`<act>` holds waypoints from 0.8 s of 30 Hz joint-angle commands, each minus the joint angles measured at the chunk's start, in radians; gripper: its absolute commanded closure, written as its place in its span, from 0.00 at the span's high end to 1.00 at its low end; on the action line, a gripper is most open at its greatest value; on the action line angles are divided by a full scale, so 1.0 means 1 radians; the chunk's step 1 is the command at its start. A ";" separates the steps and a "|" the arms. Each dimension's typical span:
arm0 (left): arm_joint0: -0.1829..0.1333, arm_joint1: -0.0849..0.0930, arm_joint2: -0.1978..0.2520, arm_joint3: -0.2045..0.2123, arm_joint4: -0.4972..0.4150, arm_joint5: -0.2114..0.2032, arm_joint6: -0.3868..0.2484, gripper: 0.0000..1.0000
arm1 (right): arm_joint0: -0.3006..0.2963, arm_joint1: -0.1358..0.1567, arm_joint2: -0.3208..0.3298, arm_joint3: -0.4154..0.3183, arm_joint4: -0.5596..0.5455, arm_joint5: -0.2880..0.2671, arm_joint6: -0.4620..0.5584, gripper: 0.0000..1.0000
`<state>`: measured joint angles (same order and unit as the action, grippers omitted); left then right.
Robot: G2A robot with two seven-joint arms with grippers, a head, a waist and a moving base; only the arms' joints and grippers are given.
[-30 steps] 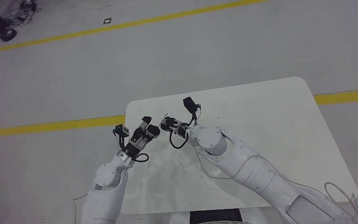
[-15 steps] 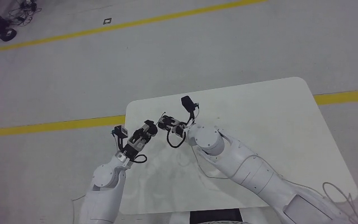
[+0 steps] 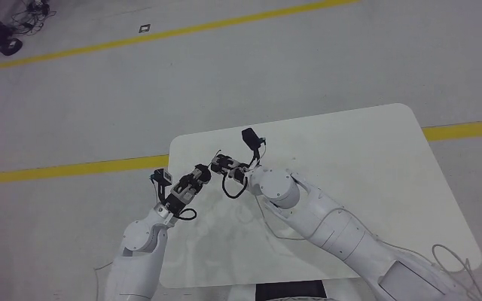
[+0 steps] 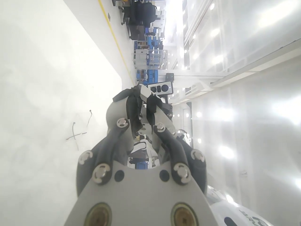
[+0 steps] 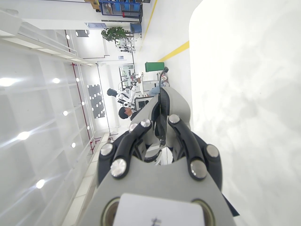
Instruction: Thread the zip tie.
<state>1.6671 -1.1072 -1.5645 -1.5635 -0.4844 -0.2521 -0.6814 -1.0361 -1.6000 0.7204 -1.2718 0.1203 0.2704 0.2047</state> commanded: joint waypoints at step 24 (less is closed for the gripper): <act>-0.023 0.007 0.006 0.034 0.000 -0.008 -0.012 0.00 | -0.003 -0.020 0.020 0.019 -0.037 -0.003 0.015 0.00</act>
<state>1.6445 -1.1004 -1.5583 -1.5305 -0.4837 -0.2604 -0.6925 -1.0388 -1.6188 0.7394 -1.2536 0.0844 0.2667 0.2195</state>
